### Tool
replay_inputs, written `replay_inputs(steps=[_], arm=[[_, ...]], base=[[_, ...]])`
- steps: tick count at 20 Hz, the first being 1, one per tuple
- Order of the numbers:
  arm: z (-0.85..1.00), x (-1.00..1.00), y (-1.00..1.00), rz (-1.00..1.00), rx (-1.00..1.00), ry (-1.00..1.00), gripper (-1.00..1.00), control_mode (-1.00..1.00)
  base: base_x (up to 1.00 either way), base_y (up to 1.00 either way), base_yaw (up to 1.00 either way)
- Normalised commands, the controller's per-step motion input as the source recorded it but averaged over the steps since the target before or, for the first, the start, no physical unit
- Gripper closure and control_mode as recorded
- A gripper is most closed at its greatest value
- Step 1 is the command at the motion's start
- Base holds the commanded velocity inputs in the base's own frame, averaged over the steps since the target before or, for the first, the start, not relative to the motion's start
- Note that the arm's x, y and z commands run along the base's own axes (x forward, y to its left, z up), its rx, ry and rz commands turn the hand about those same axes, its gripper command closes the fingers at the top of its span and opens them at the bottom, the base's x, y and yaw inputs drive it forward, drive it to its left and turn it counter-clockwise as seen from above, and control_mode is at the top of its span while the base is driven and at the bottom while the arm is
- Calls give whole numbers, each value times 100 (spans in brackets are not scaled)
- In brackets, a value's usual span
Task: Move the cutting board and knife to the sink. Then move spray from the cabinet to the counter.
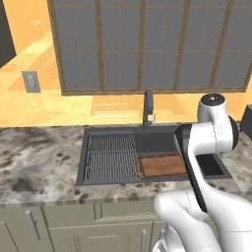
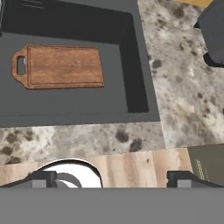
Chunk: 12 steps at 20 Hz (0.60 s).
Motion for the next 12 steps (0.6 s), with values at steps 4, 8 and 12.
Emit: replay_inputs(steps=[4, 8, 12], arm=[[0, 0, 0, 0, 0, 0, -100, -100], [0, -8, 0, 0, 1, 0, -100, 100], [0, 0, 0, 0, 0, 0, -100, 100]], base=[[0, 0, 0], [-10, 0, -1], [-61, 0, -8]])
